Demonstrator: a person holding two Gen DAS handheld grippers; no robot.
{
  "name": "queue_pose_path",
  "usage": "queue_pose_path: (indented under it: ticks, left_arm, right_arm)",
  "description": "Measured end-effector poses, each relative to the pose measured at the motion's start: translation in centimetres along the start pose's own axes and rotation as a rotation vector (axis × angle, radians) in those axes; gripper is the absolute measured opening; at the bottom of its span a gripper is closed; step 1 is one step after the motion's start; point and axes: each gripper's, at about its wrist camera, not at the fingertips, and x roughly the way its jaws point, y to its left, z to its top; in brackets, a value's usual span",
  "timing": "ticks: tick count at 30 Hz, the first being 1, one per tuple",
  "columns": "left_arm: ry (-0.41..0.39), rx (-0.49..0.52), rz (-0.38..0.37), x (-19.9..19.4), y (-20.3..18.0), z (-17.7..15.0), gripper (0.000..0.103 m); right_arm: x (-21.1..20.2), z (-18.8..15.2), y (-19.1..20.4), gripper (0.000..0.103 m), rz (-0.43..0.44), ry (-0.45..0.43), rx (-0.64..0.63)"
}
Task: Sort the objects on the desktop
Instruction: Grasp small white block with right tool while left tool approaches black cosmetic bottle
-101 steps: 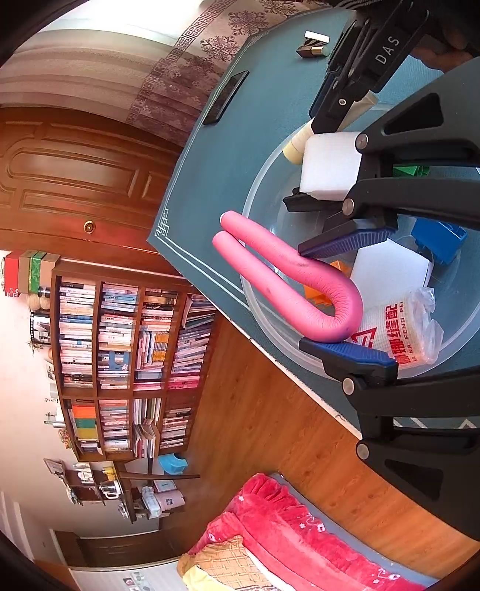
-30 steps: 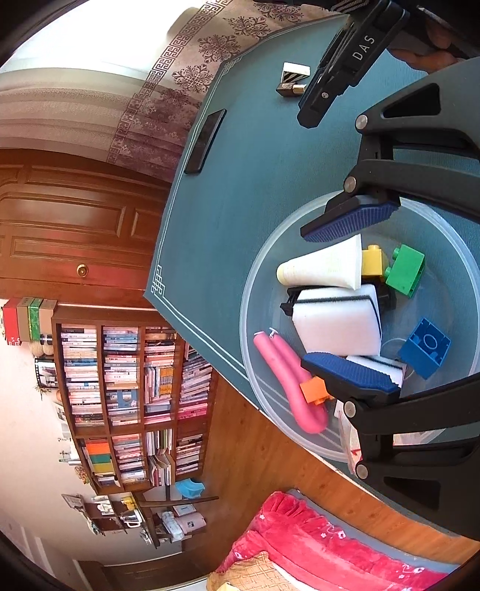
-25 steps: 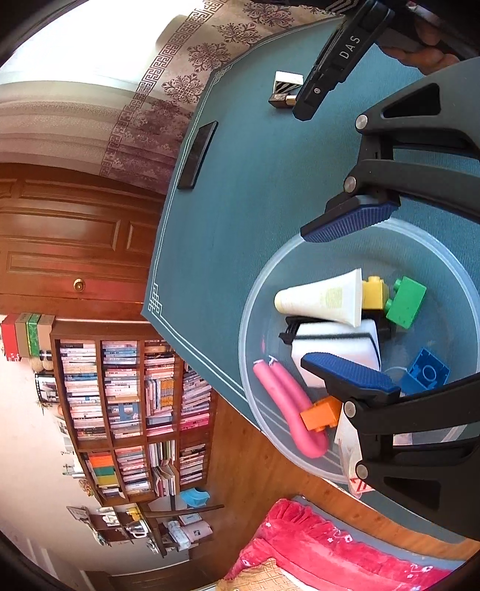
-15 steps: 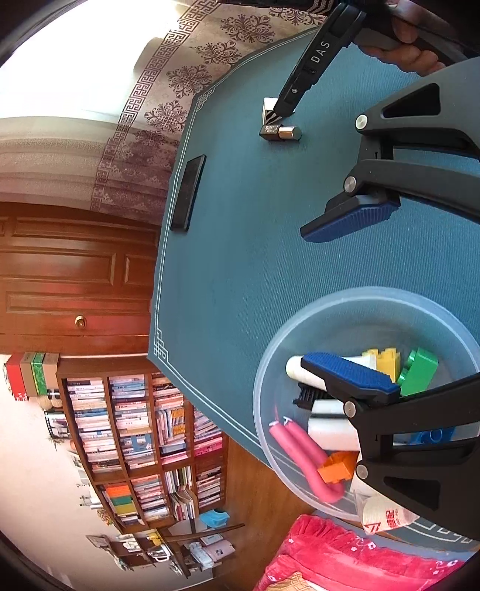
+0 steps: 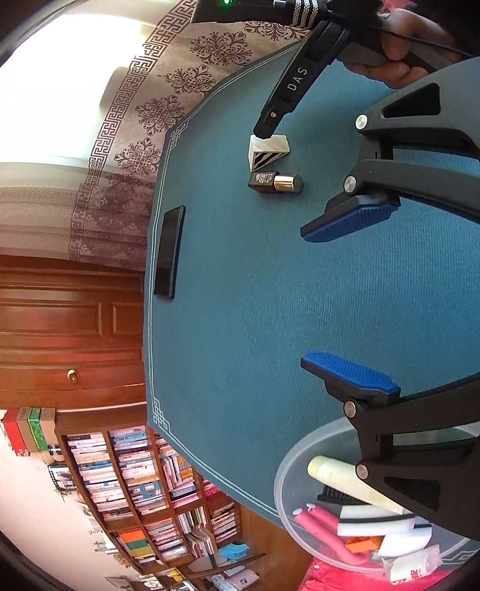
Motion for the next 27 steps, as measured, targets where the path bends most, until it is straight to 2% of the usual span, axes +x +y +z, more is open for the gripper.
queue_pose_path:
  ticks: [7,15,19,27]
  left_arm:
    - [0.041,0.019,-0.051,2.8,-2.1,0.8,0.066]
    - [0.064,0.045,-0.072,4.7,-4.0,1.6,0.066]
    - [0.069,0.048,-0.072,5.3,-4.3,1.8,0.066]
    - [0.084,0.046,-0.083,6.4,-5.0,2.0,0.066]
  right_arm:
    - [0.7,-0.1,0.7,0.039,0.030,0.019,-0.055]
    - [2.5,0.5,2.2,0.039,-0.012,0.019,-0.172]
    - [3.1,0.8,1.6,0.039,-0.034,0.041,-0.154]
    - [3.7,1.1,-0.1,0.042,0.017,0.073,-0.080]
